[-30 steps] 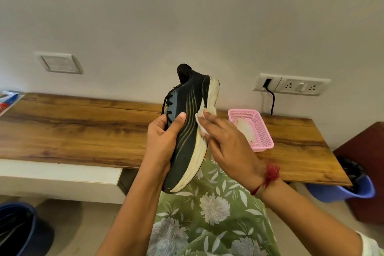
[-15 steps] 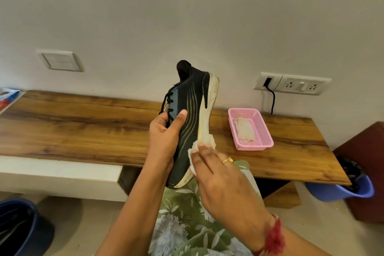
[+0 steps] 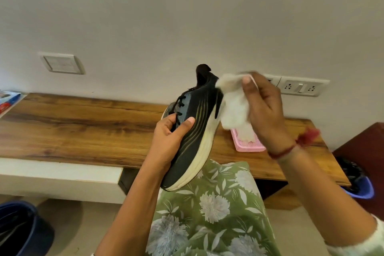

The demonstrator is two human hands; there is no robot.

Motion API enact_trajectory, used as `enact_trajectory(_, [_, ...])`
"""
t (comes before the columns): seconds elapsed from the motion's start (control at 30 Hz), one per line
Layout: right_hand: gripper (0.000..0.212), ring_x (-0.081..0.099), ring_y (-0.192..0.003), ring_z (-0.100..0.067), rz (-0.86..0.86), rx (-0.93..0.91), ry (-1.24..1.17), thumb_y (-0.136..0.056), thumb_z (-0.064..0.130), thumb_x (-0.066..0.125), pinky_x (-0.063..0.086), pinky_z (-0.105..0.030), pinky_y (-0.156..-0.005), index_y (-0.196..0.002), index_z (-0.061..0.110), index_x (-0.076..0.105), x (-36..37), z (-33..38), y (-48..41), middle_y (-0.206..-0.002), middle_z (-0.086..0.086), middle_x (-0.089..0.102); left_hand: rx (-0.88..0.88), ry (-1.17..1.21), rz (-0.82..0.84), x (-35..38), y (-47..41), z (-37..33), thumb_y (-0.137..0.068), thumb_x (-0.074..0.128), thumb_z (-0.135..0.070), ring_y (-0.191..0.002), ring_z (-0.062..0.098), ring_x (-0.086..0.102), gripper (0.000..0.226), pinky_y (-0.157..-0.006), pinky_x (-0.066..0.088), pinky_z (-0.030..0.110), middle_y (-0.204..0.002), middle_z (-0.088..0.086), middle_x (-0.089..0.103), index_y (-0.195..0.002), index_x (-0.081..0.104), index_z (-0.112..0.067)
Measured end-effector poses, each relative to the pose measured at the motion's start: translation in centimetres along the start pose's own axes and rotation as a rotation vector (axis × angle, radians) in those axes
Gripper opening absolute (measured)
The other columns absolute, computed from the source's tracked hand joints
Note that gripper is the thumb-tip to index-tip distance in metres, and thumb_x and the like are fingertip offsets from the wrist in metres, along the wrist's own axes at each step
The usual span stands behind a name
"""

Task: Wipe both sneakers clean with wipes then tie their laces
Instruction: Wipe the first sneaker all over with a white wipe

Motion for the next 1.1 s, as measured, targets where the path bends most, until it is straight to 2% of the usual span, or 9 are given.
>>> enact_trajectory(0.13, [0.032, 0.056, -0.097, -0.015, 0.131, -0.441, 0.472, -0.098, 0.019, 0.039, 0.044, -0.019, -0.082, -0.105, 0.000, 0.065, 2.4, 0.1, -3.4, -0.101, -0.008, 0.062, 0.023, -0.006, 0.112, 1.3, 0.4, -0.2, -0.093, 0.057, -0.011, -0.063, 0.014, 0.066, 0.010, -0.055, 0.050, 0.021, -0.075, 0.002, 0.070, -0.089, 0.066, -0.011])
enact_trajectory(0.3, [0.046, 0.060, -0.074, -0.016, 0.536, -0.413, 0.841, -0.099, 0.041, 0.026, 0.047, -0.033, -0.064, -0.107, 0.014, 0.062, 5.6, -3.4, -3.2, -0.088, 0.000, 0.067, -0.004, 0.021, 0.124, 1.7, 0.2, 0.4, -0.097, 0.051, -0.014, -0.065, 0.020, 0.060, 0.021, -0.062, 0.047, 0.029, -0.077, 0.014, 0.063, -0.085, 0.064, -0.003])
enact_trajectory(0.5, [0.042, 0.046, -0.048, -0.018, 0.430, -0.493, 0.901, -0.098, 0.038, 0.028, 0.029, -0.023, -0.044, -0.087, 0.009, 0.057, 5.0, -3.3, -2.3, -0.058, 0.001, 0.053, -0.049, 0.082, 0.141, 2.3, 0.1, 0.7, -0.097, 0.049, -0.013, -0.071, 0.021, 0.065, 0.023, -0.070, 0.052, 0.030, -0.081, 0.012, 0.070, -0.090, 0.068, -0.002])
enact_trajectory(0.6, [0.038, 0.036, -0.044, -0.011, 0.407, -0.462, 0.786, -0.098, 0.034, 0.033, 0.021, -0.018, -0.045, -0.084, 0.007, 0.057, 4.4, -3.0, -2.9, -0.053, 0.008, 0.041, -0.044, 0.111, 0.186, 2.8, 0.1, 0.2, -0.094, 0.052, -0.022, -0.073, 0.021, 0.064, 0.028, -0.073, 0.052, 0.031, -0.081, 0.012, 0.070, -0.088, 0.069, -0.002])
enact_trajectory(0.7, [0.038, 0.045, -0.048, -0.018, 0.400, -0.383, 0.601, -0.098, 0.030, 0.036, 0.034, -0.031, -0.046, -0.081, 0.004, 0.057, 3.2, -3.2, -3.9, -0.057, -0.001, 0.047, -0.064, 0.161, 0.190, 2.3, -0.3, -0.6, -0.092, 0.049, -0.025, -0.073, 0.015, 0.068, 0.030, -0.069, 0.055, 0.026, -0.082, 0.007, 0.072, -0.080, 0.069, -0.007])
enact_trajectory(0.77, [0.036, 0.054, -0.058, -0.027, 0.397, -0.330, 0.446, -0.099, 0.024, 0.039, 0.042, -0.040, -0.054, -0.079, 0.002, 0.059, 2.5, -3.2, -4.2, -0.065, -0.011, 0.055, -0.059, 0.175, 0.167, 1.3, -1.1, -0.8, -0.091, 0.051, -0.033, -0.084, 0.015, 0.071, 0.030, -0.071, 0.056, 0.025, -0.094, 0.007, 0.073, -0.088, 0.067, -0.007])
enact_trajectory(0.83, [0.031, 0.058, -0.066, -0.027, 0.381, -0.291, 0.265, -0.099, 0.017, 0.041, 0.045, -0.042, -0.060, -0.074, 0.012, 0.060, 2.2, -2.9, -4.2, -0.069, -0.014, 0.059, 0.019, 0.010, 0.156, 0.5, -2.3, -0.9, -0.090, 0.057, -0.042, -0.107, 0.015, 0.066, 0.033, -0.088, 0.054, 0.032, -0.113, 0.004, 0.070, -0.107, 0.063, -0.015])
enact_trajectory(0.97, [0.031, 0.056, -0.066, -0.014, 0.304, -0.201, 0.028, -0.097, 0.013, 0.040, 0.044, -0.028, -0.064, -0.075, 0.011, 0.062, 2.0, -3.1, -4.4, -0.070, 0.001, 0.061, 0.169, -0.367, 0.316, 2.0, -4.2, -2.0, -0.072, 0.063, -0.064, -0.128, 0.009, 0.049, 0.077, -0.106, 0.044, 0.036, -0.137, -0.005, 0.052, -0.135, 0.047, -0.024])
enact_trajectory(1.1, [0.035, 0.055, -0.061, -0.003, 0.103, -0.025, -0.210, -0.098, 0.006, 0.035, 0.043, -0.016, -0.063, -0.073, 0.009, 0.059, 0.1, -3.9, -5.4, -0.065, 0.011, 0.062, 0.213, -0.414, 0.446, 3.0, -5.3, -3.1, -0.055, 0.067, -0.080, -0.123, 0.017, 0.052, 0.083, -0.104, 0.044, 0.044, -0.129, -0.003, 0.054, -0.120, 0.058, -0.030])
Point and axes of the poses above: each hand's wrist, its own y-axis away from the middle knuckle, its own x-axis out of the palm, z = x × y, the point moved 5 cm from there along -y, towards the middle knuckle
